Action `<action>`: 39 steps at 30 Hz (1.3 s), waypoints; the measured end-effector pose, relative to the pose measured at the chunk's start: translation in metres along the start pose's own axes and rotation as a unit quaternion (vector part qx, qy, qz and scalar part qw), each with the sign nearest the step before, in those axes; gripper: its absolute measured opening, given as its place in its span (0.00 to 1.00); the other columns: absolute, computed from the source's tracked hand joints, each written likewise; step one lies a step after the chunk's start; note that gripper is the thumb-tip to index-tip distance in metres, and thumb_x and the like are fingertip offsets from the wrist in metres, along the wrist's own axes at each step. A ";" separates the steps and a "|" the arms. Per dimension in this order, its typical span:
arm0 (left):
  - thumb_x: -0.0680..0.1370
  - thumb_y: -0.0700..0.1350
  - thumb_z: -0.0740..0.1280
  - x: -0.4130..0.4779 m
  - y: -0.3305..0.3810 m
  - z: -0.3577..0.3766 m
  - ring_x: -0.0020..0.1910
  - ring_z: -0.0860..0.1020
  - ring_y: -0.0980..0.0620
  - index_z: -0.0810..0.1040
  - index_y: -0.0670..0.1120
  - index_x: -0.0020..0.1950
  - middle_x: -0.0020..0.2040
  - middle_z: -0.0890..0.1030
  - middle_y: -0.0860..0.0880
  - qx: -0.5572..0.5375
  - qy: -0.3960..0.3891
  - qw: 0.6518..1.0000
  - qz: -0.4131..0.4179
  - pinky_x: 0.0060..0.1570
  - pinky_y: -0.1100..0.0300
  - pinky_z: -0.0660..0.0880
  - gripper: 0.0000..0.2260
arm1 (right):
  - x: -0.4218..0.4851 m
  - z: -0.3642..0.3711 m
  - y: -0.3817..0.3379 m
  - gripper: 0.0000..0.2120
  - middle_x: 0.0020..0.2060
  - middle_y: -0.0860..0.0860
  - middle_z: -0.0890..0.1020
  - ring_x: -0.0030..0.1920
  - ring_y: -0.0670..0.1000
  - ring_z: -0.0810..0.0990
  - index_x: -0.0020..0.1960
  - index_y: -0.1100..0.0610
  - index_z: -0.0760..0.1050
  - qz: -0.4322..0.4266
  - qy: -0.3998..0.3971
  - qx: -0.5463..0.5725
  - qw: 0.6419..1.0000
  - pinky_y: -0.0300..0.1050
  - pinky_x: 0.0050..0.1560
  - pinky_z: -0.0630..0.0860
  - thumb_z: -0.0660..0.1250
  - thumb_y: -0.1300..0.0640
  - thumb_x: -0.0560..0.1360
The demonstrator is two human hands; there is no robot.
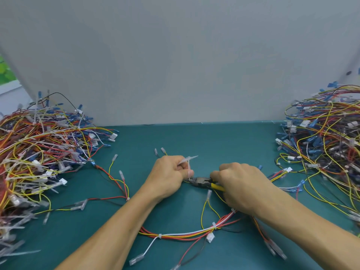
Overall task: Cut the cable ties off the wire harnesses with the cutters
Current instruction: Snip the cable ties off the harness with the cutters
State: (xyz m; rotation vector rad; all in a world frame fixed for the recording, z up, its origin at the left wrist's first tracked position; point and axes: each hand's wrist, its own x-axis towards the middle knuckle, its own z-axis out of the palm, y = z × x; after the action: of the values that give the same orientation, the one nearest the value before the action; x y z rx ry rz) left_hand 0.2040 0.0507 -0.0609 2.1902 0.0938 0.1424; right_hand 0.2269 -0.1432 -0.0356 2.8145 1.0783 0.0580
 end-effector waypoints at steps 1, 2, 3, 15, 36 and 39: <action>0.73 0.41 0.72 0.000 0.000 0.000 0.24 0.64 0.59 0.72 0.48 0.32 0.20 0.67 0.58 0.001 0.001 1.000 0.000 0.28 0.68 0.61 0.12 | -0.001 0.001 -0.001 0.07 0.47 0.50 0.74 0.49 0.59 0.78 0.51 0.51 0.71 0.001 0.005 -0.004 1.000 0.46 0.37 0.64 0.61 0.56 0.73; 0.73 0.42 0.72 0.000 0.000 0.000 0.24 0.64 0.59 0.73 0.48 0.32 0.21 0.67 0.58 0.006 0.000 1.000 0.001 0.28 0.68 0.61 0.11 | -0.001 0.003 -0.001 0.07 0.47 0.50 0.75 0.49 0.59 0.78 0.51 0.50 0.71 0.003 0.012 -0.008 1.000 0.46 0.37 0.64 0.60 0.55 0.73; 0.73 0.43 0.72 0.000 0.000 0.000 0.24 0.64 0.59 0.73 0.48 0.33 0.21 0.67 0.58 0.013 0.001 1.000 0.002 0.28 0.68 0.62 0.11 | -0.001 0.004 -0.001 0.07 0.46 0.50 0.75 0.49 0.59 0.78 0.51 0.51 0.72 0.005 0.020 -0.009 1.000 0.46 0.37 0.64 0.60 0.54 0.74; 0.72 0.45 0.71 0.002 0.001 0.000 0.25 0.65 0.59 0.73 0.50 0.32 0.21 0.67 0.58 0.066 0.007 0.998 0.013 0.28 0.67 0.63 0.12 | -0.003 0.010 -0.003 0.07 0.44 0.51 0.75 0.45 0.61 0.79 0.51 0.52 0.72 -0.002 0.047 -0.021 0.999 0.46 0.35 0.63 0.59 0.54 0.74; 0.83 0.49 0.50 -0.139 0.071 -0.030 0.46 0.69 0.52 0.66 0.51 0.45 0.46 0.65 0.54 0.313 -0.073 0.940 0.115 0.47 0.55 0.67 0.09 | -0.047 -0.020 0.034 0.09 0.37 0.54 0.76 0.40 0.60 0.74 0.40 0.54 0.64 0.228 0.051 0.176 0.956 0.48 0.36 0.67 0.60 0.52 0.75; 0.81 0.48 0.52 -0.163 0.074 -0.007 0.56 0.67 0.48 0.67 0.50 0.54 0.53 0.64 0.51 0.408 -0.120 0.904 0.037 0.43 0.55 0.61 0.06 | -0.060 -0.018 0.040 0.08 0.40 0.56 0.76 0.43 0.60 0.75 0.41 0.54 0.66 0.290 0.038 0.210 0.933 0.50 0.40 0.71 0.60 0.51 0.76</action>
State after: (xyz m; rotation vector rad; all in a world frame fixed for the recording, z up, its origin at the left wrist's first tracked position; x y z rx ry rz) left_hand 0.0424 -0.0061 -0.0082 3.0334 -0.0904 -0.1614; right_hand 0.2076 -0.2110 -0.0114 3.4453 0.2418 -0.0101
